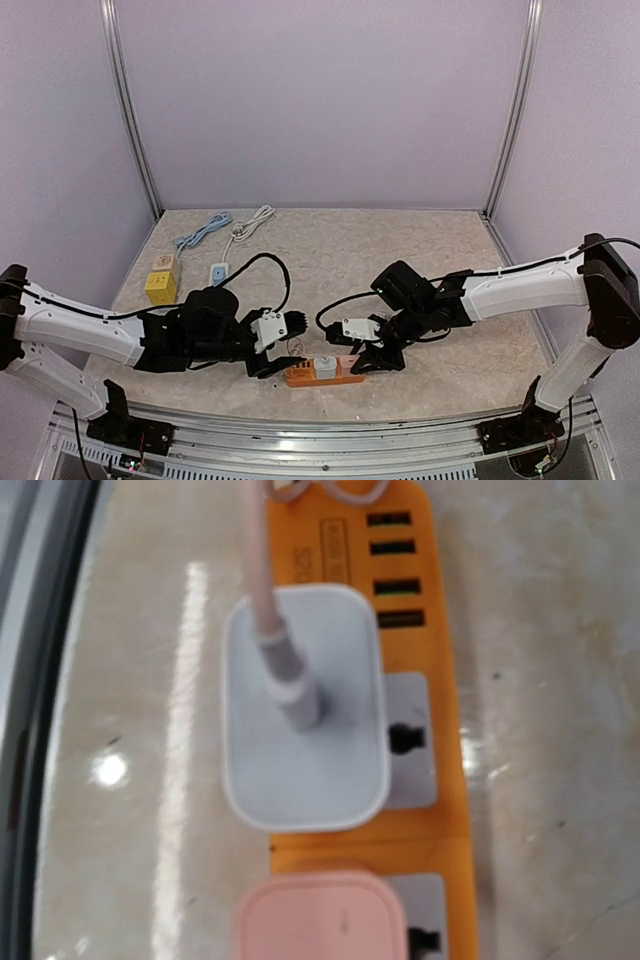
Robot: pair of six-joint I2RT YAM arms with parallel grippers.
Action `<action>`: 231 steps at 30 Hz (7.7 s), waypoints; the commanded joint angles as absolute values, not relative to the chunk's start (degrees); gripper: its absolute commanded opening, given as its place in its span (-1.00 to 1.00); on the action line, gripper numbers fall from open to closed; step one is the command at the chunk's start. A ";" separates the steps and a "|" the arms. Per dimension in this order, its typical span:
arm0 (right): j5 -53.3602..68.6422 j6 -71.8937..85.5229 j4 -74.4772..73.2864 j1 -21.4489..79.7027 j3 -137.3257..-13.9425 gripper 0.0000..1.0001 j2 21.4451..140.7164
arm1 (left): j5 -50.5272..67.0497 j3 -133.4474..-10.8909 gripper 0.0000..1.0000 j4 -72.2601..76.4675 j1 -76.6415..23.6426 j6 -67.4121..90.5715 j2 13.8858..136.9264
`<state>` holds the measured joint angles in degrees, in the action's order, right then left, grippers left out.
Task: Insert the plug
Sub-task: Press the plug into the socket slot, then move the socket to the center of the board, then adjust the socket at the center of the board, then move the socket to the center of the board.
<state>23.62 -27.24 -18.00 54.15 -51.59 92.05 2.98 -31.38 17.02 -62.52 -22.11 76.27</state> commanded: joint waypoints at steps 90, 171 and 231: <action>7.01 33.38 11.00 33.13 -44.13 0.99 99.67 | -11.07 -26.99 0.98 15.51 -55.26 -3.23 52.89; 12.73 14.97 -3.45 28.93 -78.14 0.99 106.55 | -17.15 -34.46 0.98 24.08 -60.82 3.76 82.46; 6.00 18.52 -4.23 29.03 -54.15 0.99 73.80 | -27.64 -55.13 0.09 15.91 -52.81 21.58 114.98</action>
<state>5.76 17.72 -5.23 28.86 -53.41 72.86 -24.84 -52.69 20.80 -53.76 18.33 112.57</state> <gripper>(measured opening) 0.997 0.548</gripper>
